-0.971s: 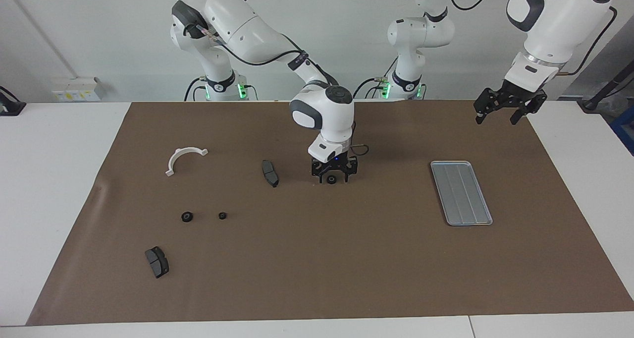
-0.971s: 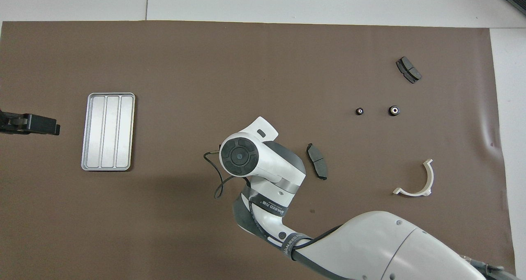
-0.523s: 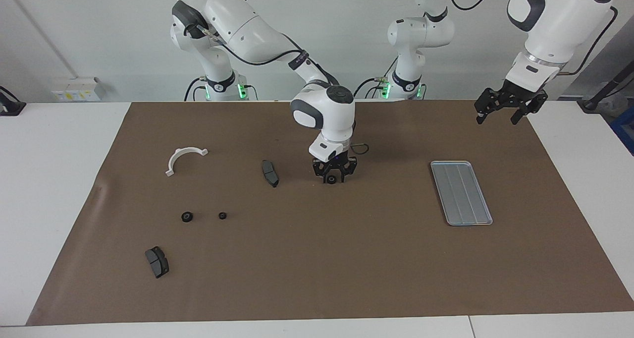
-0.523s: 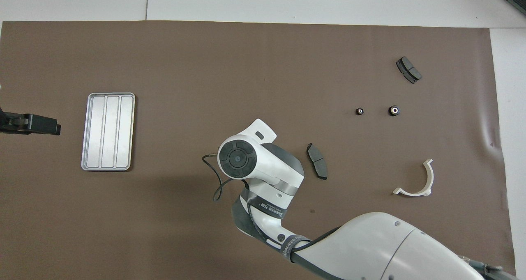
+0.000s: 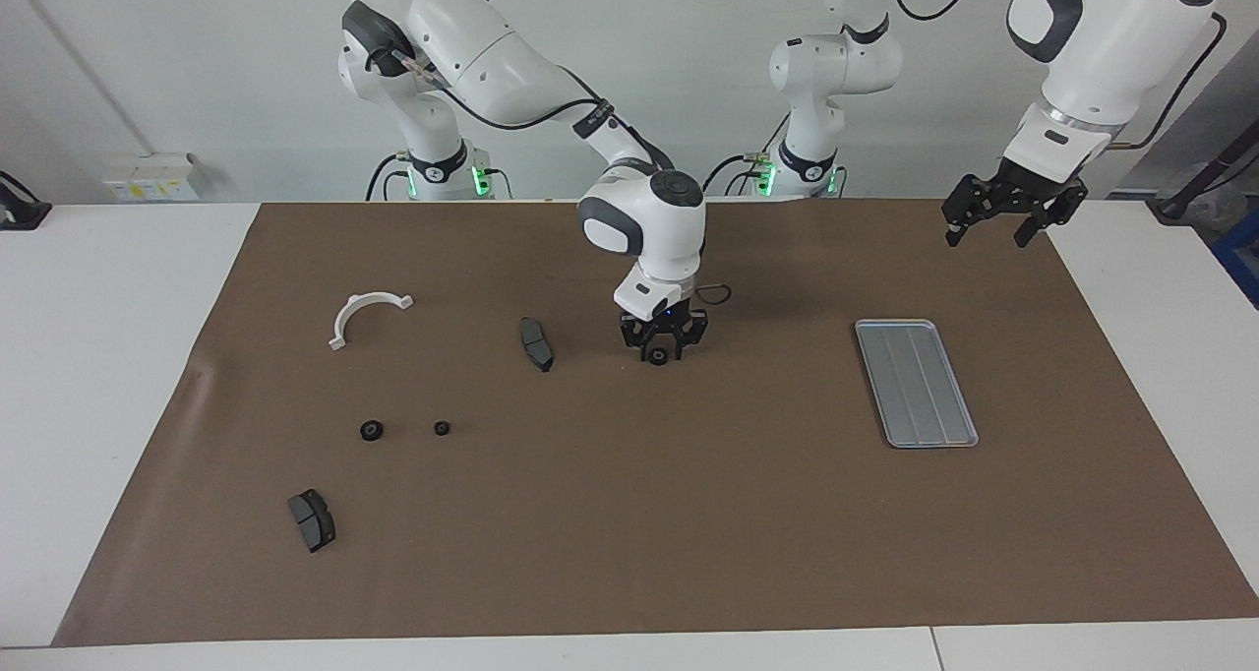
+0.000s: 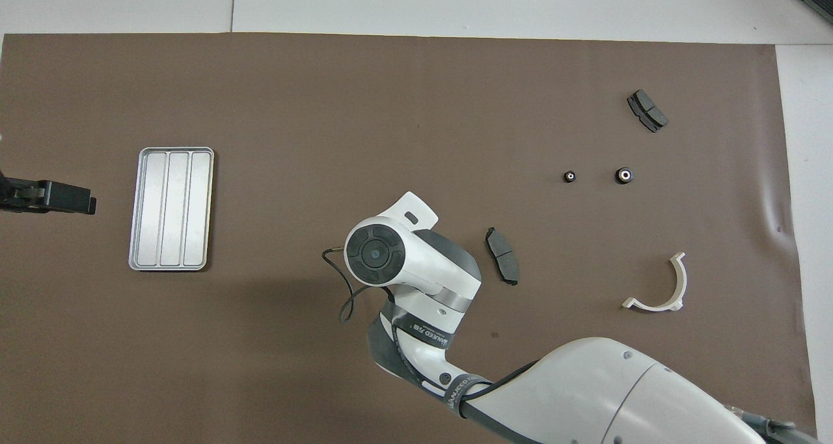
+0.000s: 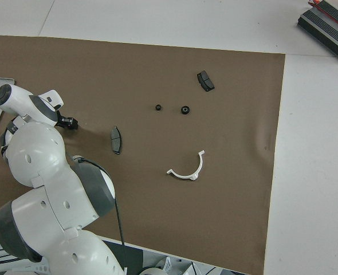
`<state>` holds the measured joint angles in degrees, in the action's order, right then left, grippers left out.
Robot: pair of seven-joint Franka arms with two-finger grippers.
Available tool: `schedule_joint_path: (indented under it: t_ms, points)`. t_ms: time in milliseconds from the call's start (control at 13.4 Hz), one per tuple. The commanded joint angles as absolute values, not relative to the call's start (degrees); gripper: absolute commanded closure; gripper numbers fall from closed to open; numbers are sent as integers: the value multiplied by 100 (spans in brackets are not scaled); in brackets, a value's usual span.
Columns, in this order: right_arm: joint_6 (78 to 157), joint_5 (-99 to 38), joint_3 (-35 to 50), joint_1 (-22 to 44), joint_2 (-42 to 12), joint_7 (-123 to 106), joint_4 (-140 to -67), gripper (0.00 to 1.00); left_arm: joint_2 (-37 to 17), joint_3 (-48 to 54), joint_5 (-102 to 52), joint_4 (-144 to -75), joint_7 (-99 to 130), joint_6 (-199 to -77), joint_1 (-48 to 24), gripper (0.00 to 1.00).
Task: Place bearing gear from tray to pile
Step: 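Lower the right gripper onto the last bearing mid-table and grasp it, then carry the bearing to the pile and release it with the right gripper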
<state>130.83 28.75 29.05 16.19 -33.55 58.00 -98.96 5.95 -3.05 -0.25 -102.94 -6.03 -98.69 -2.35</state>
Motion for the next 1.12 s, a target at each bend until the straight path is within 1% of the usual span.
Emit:
schedule_joint_path:
  t_ms: [0, 75, 149, 224, 299, 523, 598, 896, 1046]
  points:
    - [12990, 2962, 3006, 1512, -3296, 5775, -9949, 44, 659, -299, 105, -10266, -519, -9773, -246, 0]
    - [12999, 2962, 3023, 1503, -3296, 5766, -9958, 53, 659, -299, 105, -10266, -519, -9773, -246, 0]
    - [12999, 2962, 3023, 1503, -3296, 5766, -9958, 69, 659, -299, 105, -10266, -519, -9773, -246, 0]
    - [12999, 2953, 3032, 1494, -3296, 5766, -9958, 88, 659, -290, 105, -10266, -519, -9773, -246, 0]
    - [13008, 2944, 3032, 1485, -3305, 5774, -9949, 100, 659, -299, 105, -10266, -519, -9765, -246, 0]
    - [13008, 2725, 3023, 1459, -3287, 5766, -9879, 100, 650, -299, 105, -10266, -519, -9773, -246, 0]
    - [12999, 2716, 3023, 1442, -3209, 5748, -9870, 100, 659, -299, 105, -10266, -519, -9765, -246, 0]
    - [12797, 2217, 2927, 1196, -2542, 5512, -9923, 100, 659, -299, 105, -10266, -519, -9773, -246, 0]
    - [12517, 1804, 2490, 1169, -2208, 4987, -9949, 100, 659, -299, 105, -10266, -519, -9773, -246, 0]
